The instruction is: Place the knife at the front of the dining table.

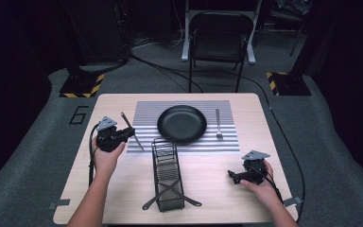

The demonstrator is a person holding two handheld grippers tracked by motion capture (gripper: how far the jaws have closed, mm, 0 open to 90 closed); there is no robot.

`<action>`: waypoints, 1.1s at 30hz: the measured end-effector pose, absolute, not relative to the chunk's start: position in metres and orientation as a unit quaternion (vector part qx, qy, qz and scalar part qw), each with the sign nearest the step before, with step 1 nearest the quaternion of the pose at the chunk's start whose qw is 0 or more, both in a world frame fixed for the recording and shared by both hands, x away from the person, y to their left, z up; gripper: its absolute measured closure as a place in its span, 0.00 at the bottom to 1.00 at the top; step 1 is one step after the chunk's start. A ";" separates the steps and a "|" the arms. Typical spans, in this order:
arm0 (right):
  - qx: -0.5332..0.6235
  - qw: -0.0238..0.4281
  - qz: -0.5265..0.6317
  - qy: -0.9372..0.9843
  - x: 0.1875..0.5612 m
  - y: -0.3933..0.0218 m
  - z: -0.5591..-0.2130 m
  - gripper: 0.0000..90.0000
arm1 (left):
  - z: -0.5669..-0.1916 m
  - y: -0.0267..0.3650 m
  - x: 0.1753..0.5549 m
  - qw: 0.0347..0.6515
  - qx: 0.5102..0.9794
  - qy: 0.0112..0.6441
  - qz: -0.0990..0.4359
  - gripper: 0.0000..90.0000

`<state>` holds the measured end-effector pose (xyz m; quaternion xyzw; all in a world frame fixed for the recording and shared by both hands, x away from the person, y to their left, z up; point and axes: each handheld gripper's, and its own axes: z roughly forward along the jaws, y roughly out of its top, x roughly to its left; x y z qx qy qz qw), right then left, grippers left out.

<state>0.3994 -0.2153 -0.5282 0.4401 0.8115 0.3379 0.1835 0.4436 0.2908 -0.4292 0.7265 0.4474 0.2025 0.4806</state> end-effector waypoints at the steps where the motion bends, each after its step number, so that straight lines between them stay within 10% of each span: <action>1: 0.440 0.184 0.338 0.812 0.399 -0.215 -0.528 0.00 | -0.429 0.291 0.442 0.480 0.726 0.448 0.203 0.90; 33: 0.441 0.184 0.338 0.811 0.399 -0.215 -0.528 0.00 | -0.436 0.286 0.482 0.474 0.664 0.540 0.205 0.90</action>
